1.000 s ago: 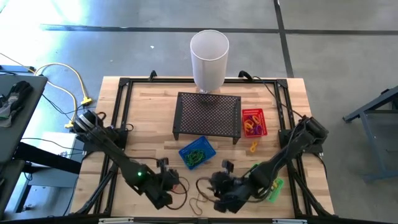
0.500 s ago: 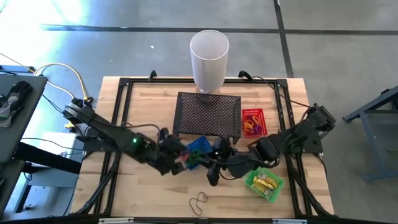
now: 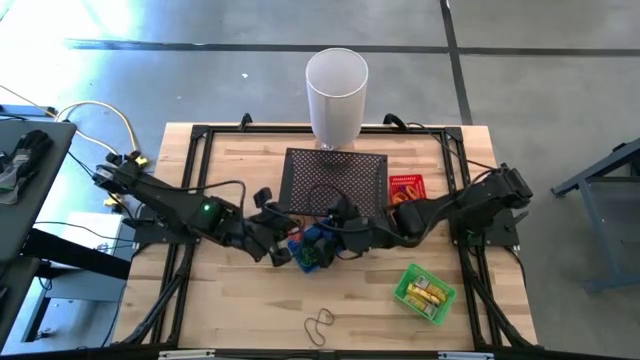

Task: Pick & Place Office Desk Supplies
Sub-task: Put the orange spring keychain into the red bin

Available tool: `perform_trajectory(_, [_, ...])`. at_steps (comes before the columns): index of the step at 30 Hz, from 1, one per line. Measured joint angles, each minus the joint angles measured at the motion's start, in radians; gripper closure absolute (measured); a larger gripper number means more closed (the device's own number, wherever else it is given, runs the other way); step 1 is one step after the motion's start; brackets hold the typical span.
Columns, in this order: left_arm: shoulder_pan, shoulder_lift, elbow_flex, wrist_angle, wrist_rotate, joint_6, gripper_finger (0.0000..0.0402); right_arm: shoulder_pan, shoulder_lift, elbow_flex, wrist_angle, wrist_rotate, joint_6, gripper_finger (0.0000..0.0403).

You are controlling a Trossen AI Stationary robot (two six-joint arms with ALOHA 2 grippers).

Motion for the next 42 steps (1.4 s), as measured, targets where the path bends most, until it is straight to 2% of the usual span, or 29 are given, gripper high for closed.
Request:
perform_trajectory(8, [0.030,-0.042,0.000,0.048,0.000,0.085,0.0401,-0.042,0.041,0.000,0.007,-0.011,0.015,0.0137])
perform_trajectory(13, [0.031,-0.050,0.001,0.087,0.014,0.166,0.0401,-0.066,0.087,0.000,0.112,-0.091,-0.007,0.0141])
perform_trajectory(17, [0.033,-0.050,0.001,0.087,0.035,0.169,0.0401,-0.084,0.096,0.000,0.132,-0.134,-0.013,0.0141])
perform_trajectory(22, [0.033,-0.050,0.001,0.083,0.056,0.170,0.0401,-0.092,0.096,0.000,0.114,-0.125,-0.012,0.0147])
perform_trajectory(27, [0.032,-0.050,0.001,0.081,0.083,0.192,0.0401,-0.090,0.096,0.000,0.113,-0.127,-0.032,0.0205])
perform_trajectory(35, [0.045,-0.050,0.001,0.077,0.084,0.229,0.0401,-0.090,0.096,0.000,0.105,-0.127,-0.086,0.0381])
perform_trajectory(39, [0.045,-0.050,0.001,0.078,0.084,0.241,0.0400,-0.090,0.096,0.000,0.105,-0.131,-0.081,0.0390])
perform_trajectory(42, [0.045,-0.050,0.001,0.079,0.084,0.310,0.0390,-0.090,0.096,0.000,0.105,-0.131,-0.080,0.0392])
